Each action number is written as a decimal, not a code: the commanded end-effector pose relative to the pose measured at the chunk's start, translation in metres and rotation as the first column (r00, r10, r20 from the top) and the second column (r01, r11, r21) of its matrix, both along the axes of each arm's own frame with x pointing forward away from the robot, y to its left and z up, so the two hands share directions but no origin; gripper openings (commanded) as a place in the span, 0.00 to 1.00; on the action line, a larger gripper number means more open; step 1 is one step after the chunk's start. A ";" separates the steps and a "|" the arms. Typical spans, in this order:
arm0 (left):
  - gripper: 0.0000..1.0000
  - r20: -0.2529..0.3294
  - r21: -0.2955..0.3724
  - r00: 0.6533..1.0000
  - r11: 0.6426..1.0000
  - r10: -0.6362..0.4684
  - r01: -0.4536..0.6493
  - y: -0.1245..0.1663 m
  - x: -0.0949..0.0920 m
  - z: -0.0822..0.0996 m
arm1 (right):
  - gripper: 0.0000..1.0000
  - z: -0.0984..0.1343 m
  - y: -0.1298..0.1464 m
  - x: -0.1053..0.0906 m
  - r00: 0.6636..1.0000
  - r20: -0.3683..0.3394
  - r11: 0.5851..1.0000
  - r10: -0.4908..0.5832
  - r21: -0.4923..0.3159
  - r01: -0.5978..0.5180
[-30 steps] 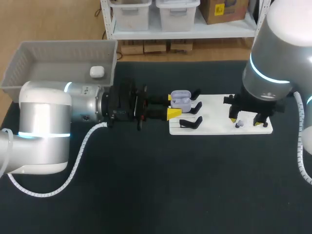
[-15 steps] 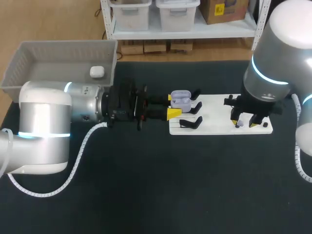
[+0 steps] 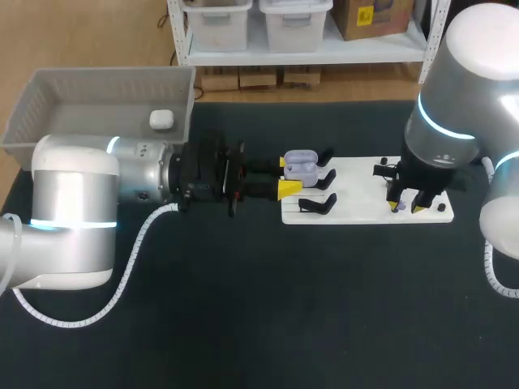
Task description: Pick up each earbud case from the left stands, insert the matching earbuds, close the lid, and place the case in the box.
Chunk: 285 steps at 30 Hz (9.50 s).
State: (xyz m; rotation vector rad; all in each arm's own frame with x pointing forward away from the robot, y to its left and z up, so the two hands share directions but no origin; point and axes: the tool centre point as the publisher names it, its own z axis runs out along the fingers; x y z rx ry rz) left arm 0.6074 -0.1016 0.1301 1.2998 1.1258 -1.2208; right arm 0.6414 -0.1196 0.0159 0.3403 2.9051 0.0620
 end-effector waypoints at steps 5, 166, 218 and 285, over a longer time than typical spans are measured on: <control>0.00 0.002 -0.001 1.000 1.000 0.005 -0.005 0.000 -0.002 0.000 | 0.24 -0.004 -0.001 0.006 1.000 -0.004 1.000 -0.005 0.006 0.005; 0.00 0.002 -0.001 1.000 1.000 0.005 -0.005 0.000 -0.002 0.000 | 0.00 0.158 0.186 -0.035 0.749 -0.122 0.717 0.651 -0.227 -0.660; 0.00 0.002 -0.001 1.000 1.000 0.005 -0.005 0.000 -0.002 0.000 | 1.00 0.184 0.131 0.010 0.923 0.114 0.903 0.367 -0.284 -0.324; 0.00 0.036 0.163 0.706 0.693 0.708 -0.703 0.249 0.187 0.069 | 1.00 0.242 0.138 -0.068 0.697 0.404 0.805 0.592 -0.257 -0.534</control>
